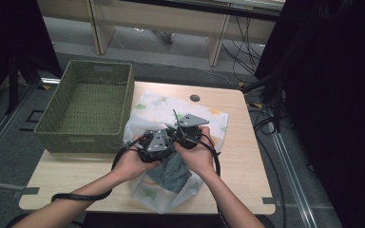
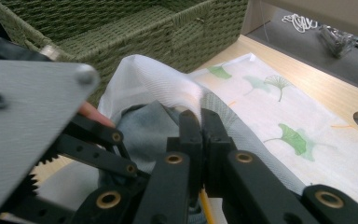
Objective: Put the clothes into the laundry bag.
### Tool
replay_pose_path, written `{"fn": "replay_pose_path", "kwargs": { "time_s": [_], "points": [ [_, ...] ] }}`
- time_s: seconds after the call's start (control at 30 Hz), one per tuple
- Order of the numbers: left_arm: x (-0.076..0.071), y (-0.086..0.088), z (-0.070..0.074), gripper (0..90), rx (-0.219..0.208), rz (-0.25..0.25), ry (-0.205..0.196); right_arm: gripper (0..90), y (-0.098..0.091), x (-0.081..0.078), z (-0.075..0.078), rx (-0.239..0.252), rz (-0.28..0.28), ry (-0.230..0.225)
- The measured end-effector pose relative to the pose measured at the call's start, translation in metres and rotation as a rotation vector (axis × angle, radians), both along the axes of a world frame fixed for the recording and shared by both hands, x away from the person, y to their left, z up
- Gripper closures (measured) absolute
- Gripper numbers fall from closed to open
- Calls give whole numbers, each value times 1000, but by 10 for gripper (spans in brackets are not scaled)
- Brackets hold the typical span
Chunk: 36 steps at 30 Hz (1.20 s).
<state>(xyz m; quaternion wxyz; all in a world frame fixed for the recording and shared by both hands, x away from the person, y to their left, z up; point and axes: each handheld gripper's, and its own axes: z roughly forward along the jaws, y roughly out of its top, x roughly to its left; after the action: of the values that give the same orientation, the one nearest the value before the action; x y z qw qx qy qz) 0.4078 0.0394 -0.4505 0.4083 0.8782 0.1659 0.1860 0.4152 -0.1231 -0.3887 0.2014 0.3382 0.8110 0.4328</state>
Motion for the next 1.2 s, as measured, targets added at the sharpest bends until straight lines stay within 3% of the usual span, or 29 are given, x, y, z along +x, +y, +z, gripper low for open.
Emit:
{"fn": "replay_pose_path", "kwargs": {
  "time_s": [0.07,0.27,0.43,0.67,0.73,0.8,0.87,0.93,1.0,1.1,1.2],
  "points": [
    [-4,1,2,516,-8,-10,1,899,0,0,0,1,-1,-1],
    [-16,8,8,367,26,-49,-44,899,0,0,0,-1,-1,-2],
    [-21,16,12,337,36,-53,-54,899,0,1,0,-11,11,-18],
    [-30,28,16,336,44,-54,-69,899,0,0,0,-2,-1,-1],
    [-32,33,20,361,26,-48,-72,899,0,1,0,-9,10,-17],
    [-34,38,24,401,16,-39,-75,899,0,0,0,0,-1,-3],
    [-33,44,27,489,8,-14,-85,899,0,0,0,-1,-2,-3],
    [-30,48,26,576,27,4,-83,899,1,0,0,-1,-1,-3],
    [-26,48,24,687,30,13,-70,899,1,0,1,-9,12,-19],
    [-21,43,19,800,15,32,-13,899,1,0,1,-9,13,-20],
    [-14,36,18,869,4,45,-3,899,2,-2,2,0,4,-8]
  ]
}}
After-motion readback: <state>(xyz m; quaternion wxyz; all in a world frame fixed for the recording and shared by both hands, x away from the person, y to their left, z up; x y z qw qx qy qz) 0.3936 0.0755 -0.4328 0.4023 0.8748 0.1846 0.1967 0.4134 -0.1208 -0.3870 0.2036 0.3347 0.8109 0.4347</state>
